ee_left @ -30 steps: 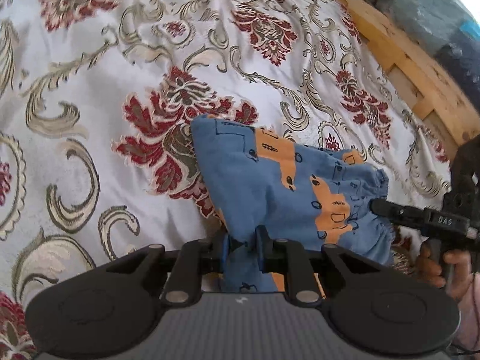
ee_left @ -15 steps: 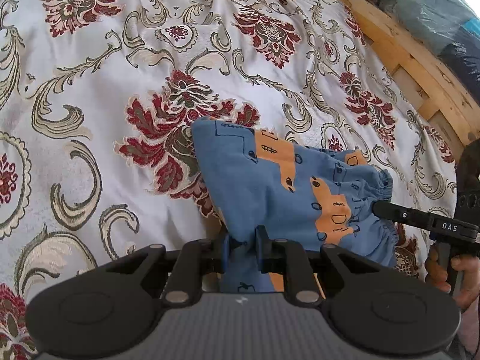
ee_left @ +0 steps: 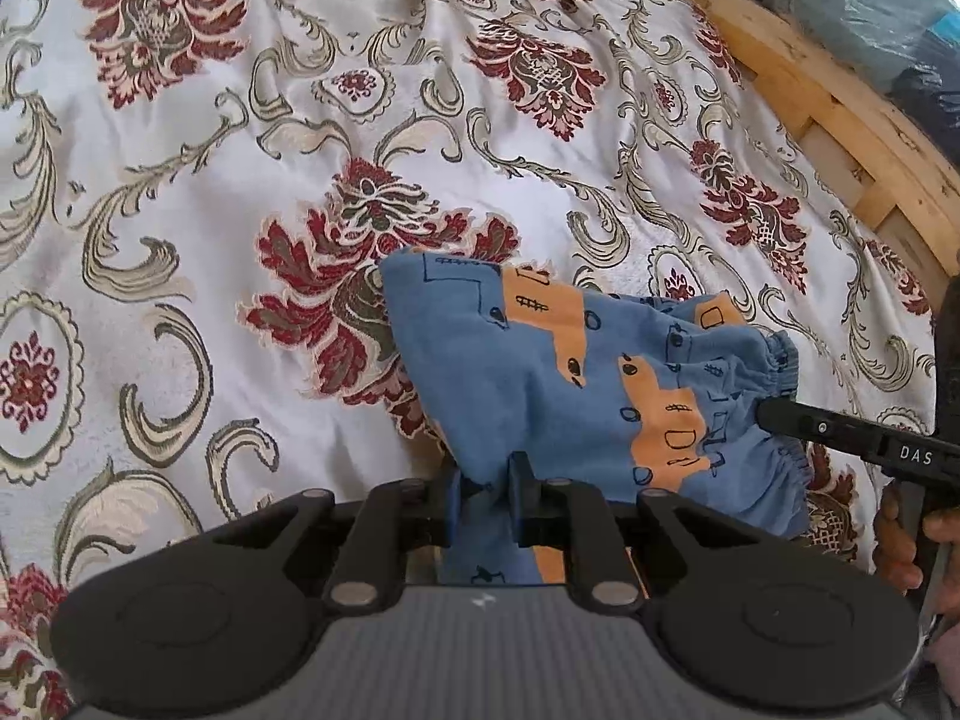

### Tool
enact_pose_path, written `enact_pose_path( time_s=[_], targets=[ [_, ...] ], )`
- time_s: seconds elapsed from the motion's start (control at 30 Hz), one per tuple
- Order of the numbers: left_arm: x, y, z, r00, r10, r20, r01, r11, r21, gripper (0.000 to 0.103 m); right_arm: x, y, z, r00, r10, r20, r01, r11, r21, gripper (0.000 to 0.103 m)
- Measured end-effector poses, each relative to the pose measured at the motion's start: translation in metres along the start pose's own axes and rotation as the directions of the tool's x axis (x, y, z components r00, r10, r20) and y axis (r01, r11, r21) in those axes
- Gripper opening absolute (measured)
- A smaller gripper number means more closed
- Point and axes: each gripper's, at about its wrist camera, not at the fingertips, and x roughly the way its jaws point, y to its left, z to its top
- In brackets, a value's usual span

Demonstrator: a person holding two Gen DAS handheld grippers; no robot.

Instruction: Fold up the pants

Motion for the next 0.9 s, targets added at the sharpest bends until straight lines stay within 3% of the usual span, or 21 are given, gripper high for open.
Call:
enact_pose_path(
  time_s=[0.37, 0.9],
  targets=[
    [-0.018, -0.013, 0.001, 0.999, 0.036, 0.032, -0.038, 0.998, 0.043, 0.014, -0.011, 0.024, 0.008, 0.999, -0.031, 0.025, 0.034, 0.994, -0.102, 0.025],
    [-0.037, -0.009, 0.025, 0.996, 0.021, 0.09, -0.024, 0.999, 0.034, 0.014, -0.003, 0.053, 0.05, 0.996, -0.053, 0.072, 0.066, 0.981, -0.182, 0.024]
  ],
)
